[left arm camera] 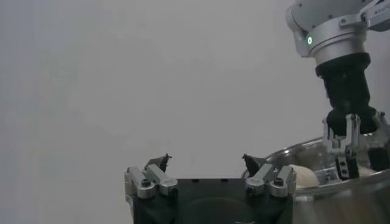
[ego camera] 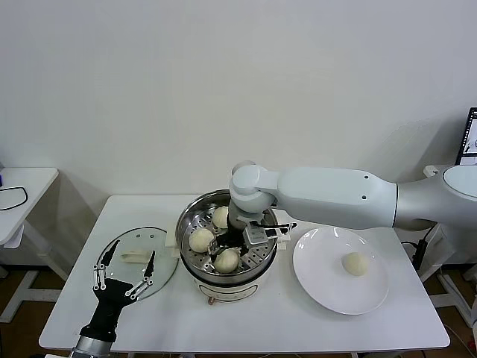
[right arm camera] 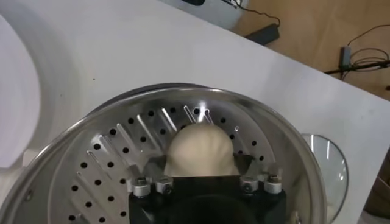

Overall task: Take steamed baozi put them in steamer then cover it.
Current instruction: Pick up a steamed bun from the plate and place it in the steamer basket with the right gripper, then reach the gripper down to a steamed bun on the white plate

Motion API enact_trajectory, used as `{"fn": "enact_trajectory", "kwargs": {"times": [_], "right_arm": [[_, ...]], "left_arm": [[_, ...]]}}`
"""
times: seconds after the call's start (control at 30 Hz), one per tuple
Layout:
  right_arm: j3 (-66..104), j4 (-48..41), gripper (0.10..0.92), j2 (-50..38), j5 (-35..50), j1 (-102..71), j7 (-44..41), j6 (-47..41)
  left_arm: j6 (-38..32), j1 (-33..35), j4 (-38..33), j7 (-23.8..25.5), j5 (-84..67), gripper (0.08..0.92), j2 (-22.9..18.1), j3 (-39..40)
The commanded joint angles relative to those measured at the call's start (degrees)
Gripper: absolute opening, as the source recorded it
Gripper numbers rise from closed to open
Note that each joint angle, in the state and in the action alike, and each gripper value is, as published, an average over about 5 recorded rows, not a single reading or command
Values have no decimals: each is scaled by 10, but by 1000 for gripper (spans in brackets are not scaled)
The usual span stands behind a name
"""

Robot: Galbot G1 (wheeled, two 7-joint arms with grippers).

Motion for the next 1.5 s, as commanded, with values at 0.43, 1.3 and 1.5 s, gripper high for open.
{"fn": "enact_trajectory", "kwargs": {"times": [0.43, 1.3, 1.5], "right_arm": [[65, -100, 823, -244, 339, 89, -135, -355], [112, -239, 823, -342, 262, -210, -95, -412], [141, -254, 823, -322, 254, -241, -76, -408]], "left_arm": [[1, -4, -1, 1, 1, 823, 1, 8], [6, -4, -3, 1, 4, 823, 0, 12], [3, 0, -1, 1, 4, 823, 0, 8]]}}
